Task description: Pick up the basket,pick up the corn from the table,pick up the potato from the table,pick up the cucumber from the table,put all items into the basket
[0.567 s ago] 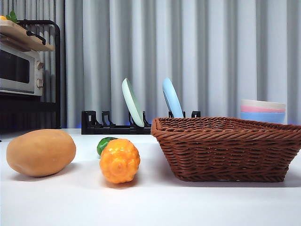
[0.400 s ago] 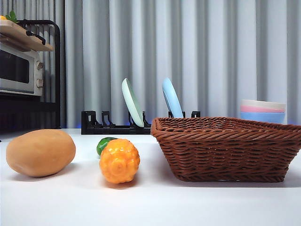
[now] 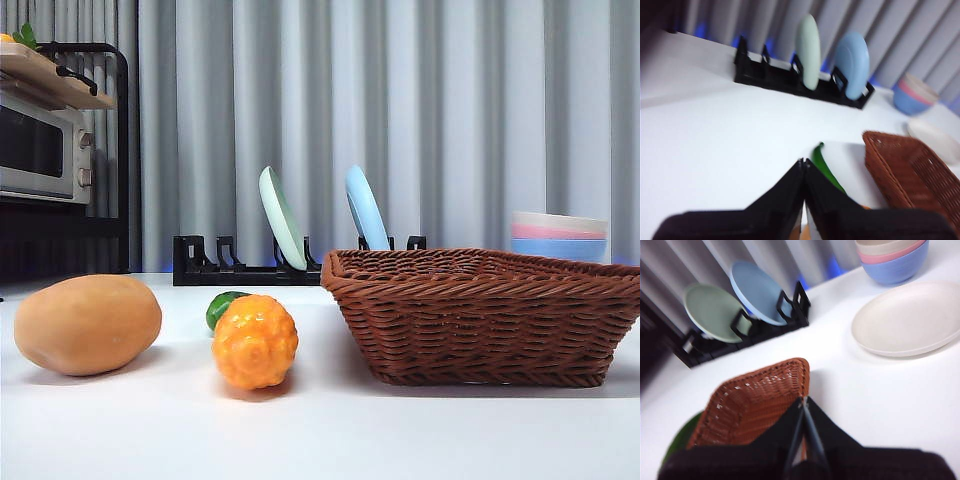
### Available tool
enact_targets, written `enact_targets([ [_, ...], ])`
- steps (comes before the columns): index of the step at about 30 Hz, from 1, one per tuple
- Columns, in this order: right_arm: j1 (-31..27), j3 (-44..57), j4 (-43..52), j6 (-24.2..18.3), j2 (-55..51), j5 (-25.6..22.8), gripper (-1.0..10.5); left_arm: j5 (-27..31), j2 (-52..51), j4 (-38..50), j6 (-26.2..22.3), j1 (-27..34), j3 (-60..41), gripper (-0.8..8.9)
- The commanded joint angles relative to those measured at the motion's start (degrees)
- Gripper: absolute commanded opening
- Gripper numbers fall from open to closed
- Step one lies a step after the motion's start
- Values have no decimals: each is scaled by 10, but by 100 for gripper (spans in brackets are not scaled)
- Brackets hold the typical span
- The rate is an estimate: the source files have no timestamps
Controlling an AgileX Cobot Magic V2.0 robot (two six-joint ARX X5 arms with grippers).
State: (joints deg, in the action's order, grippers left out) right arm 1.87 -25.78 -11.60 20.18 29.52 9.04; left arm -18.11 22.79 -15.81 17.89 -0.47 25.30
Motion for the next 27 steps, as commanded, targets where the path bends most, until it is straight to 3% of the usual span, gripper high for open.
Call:
enact_targets([
  [1,1,-53,-32,-51,57,1,-8,-26,53,-26,-53,1,43,-8],
  [5,1,-137,-110,-89,143,14,-7,-54,136,-78,-89,1,111,-7],
  [11,1,-231,-206,-158,250,98,2,-64,235,-139,-133,1,187,9],
  [13,1,-247,-216,-167,275,107,16,-64,255,-144,-134,1,200,125],
  [15,1,-255,-217,-173,297,107,146,-63,270,-144,-134,1,207,332],
  [16,1,-257,-217,-173,304,107,222,-63,275,-145,-134,1,210,383],
  [19,1,-263,-217,-173,332,107,366,-63,282,-144,-134,1,213,390],
  [27,10,-301,-216,-185,445,120,378,-63,282,-143,-134,1,213,390],
])
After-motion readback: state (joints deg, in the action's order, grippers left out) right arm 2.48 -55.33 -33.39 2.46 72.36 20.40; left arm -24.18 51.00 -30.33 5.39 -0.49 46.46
